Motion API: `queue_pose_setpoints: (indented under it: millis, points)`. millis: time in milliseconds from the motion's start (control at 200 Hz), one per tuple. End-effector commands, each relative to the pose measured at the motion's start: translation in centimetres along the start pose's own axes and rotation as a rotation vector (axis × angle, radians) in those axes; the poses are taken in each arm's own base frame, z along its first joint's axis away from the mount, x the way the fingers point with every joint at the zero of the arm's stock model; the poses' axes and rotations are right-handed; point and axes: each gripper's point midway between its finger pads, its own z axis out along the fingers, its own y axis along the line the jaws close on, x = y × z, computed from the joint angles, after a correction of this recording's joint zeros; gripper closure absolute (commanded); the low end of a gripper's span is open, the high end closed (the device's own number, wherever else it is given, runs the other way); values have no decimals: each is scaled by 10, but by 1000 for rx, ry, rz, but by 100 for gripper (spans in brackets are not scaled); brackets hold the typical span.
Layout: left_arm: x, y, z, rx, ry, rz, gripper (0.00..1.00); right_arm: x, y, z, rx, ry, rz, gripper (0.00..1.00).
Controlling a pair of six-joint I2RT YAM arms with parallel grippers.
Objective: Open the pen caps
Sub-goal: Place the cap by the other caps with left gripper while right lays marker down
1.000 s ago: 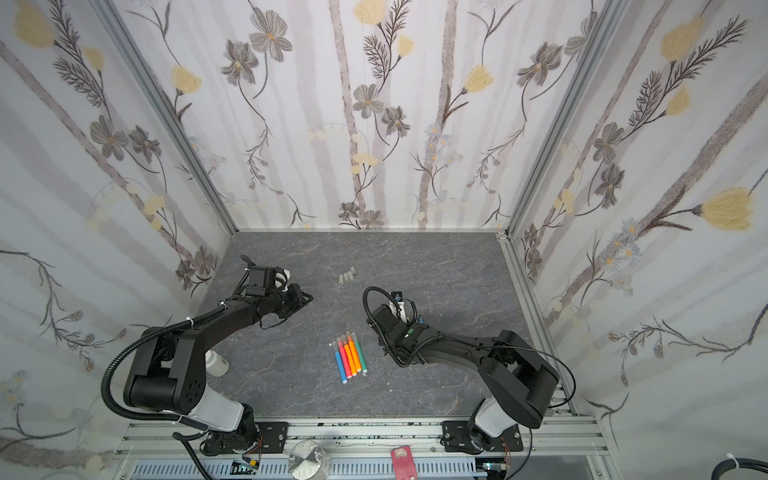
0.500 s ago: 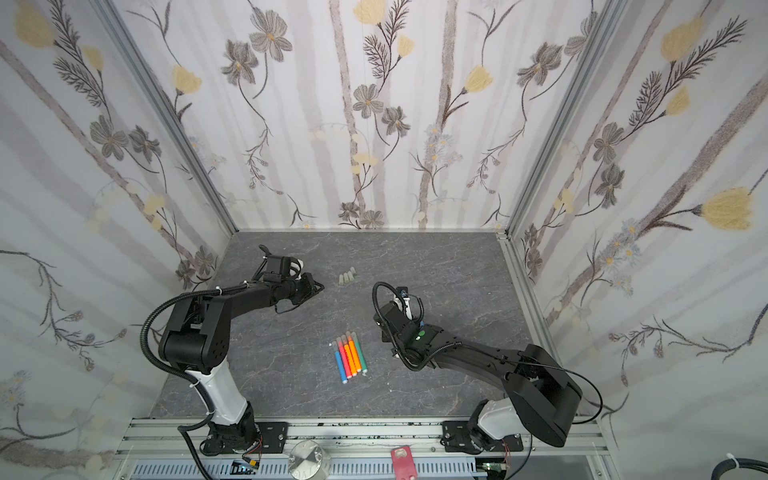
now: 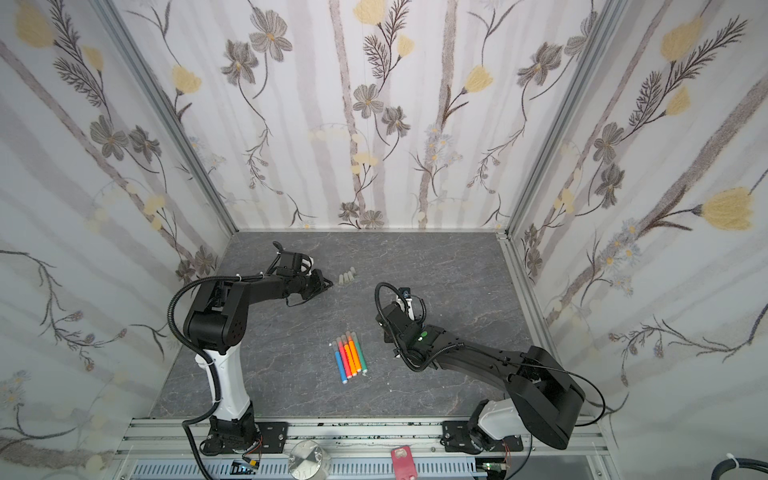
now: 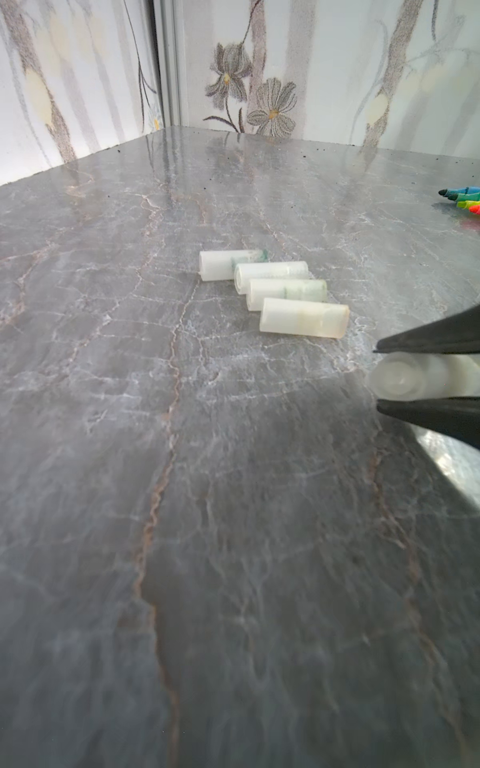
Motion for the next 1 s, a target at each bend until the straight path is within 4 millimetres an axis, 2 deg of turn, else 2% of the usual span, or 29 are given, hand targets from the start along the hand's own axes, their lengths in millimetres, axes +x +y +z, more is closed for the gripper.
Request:
queue_pose_setpoints:
  millis: [0, 260, 430, 630, 774, 994]
  points:
    - [-8, -7, 5, 18, -21, 7, 87, 0, -1, 1, 5, -2, -4, 65]
    - [-7, -8, 15, 13, -14, 10, 80, 1, -2, 2, 7, 2, -11, 65]
    - [-9, -12, 15, 16, -17, 14, 75, 2, -2, 3, 7, 8, -15, 65]
    - [-10, -13, 15, 13, -17, 13, 73, 3, 1, 5, 4, 19, -29, 65]
    - [-10, -15, 9, 15, -24, 16, 72, 6, 4, 9, -9, 34, -36, 65]
    - [-12, -27, -12, 26, -49, 23, 72, 15, 13, 12, -47, 77, -53, 64]
